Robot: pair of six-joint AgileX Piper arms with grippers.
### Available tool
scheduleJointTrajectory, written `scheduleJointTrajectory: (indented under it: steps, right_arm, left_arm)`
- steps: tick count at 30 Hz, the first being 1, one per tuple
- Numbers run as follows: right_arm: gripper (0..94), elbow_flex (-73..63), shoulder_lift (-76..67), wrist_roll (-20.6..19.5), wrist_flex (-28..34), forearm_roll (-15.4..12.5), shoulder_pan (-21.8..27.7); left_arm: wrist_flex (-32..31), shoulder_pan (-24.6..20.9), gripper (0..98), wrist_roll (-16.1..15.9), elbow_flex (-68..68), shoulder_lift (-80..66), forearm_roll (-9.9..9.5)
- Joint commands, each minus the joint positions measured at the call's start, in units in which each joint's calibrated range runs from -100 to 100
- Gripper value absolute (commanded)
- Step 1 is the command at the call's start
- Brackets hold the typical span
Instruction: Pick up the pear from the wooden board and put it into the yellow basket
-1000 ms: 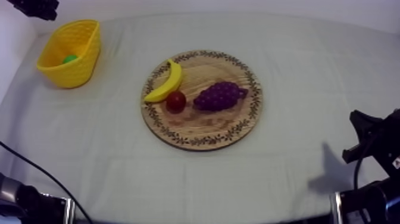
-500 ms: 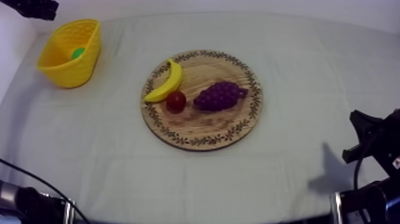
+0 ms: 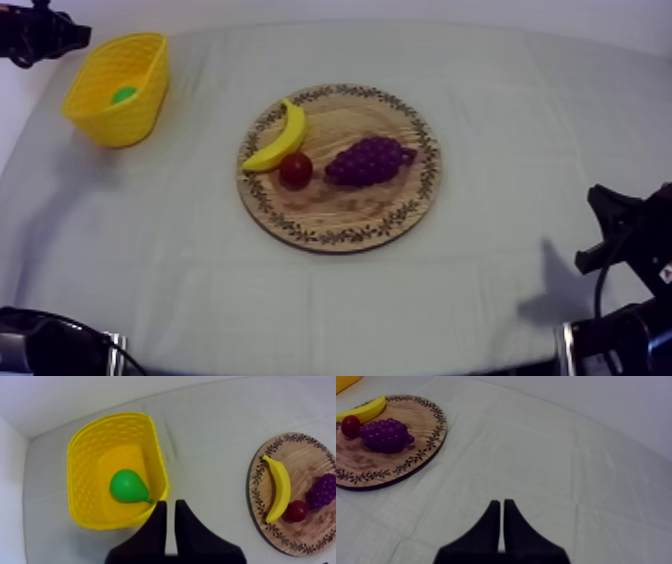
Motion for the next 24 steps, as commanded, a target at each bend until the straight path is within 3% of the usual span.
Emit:
scheduleJointTrajectory:
  steps: [1, 7, 18, 24]
  right_arm:
    - [0.4, 0.0, -0.04, -0.03, 0.01, -0.01, 0.0]
    - [0.4, 0.0, -0.04, -0.03, 0.01, -0.01, 0.0]
    - [0.4, 0.0, -0.04, -0.03, 0.01, -0.01, 0.0]
    - [0.4, 0.0, -0.04, -0.03, 0.01, -0.01, 0.0]
  left_arm:
    - [-3.77, 0.81, 3.2, 0.52, 11.16, -9.79, 0.11]
    - [-8.44, 2.33, 1.1, 1.46, 26.13, -25.38, 0.32]
    - [-11.17, 3.8, 0.1, -1.05, 48.63, -53.15, -0.11]
    - [-10.78, 3.53, 0.0, -0.92, 59.07, -66.63, -0.77]
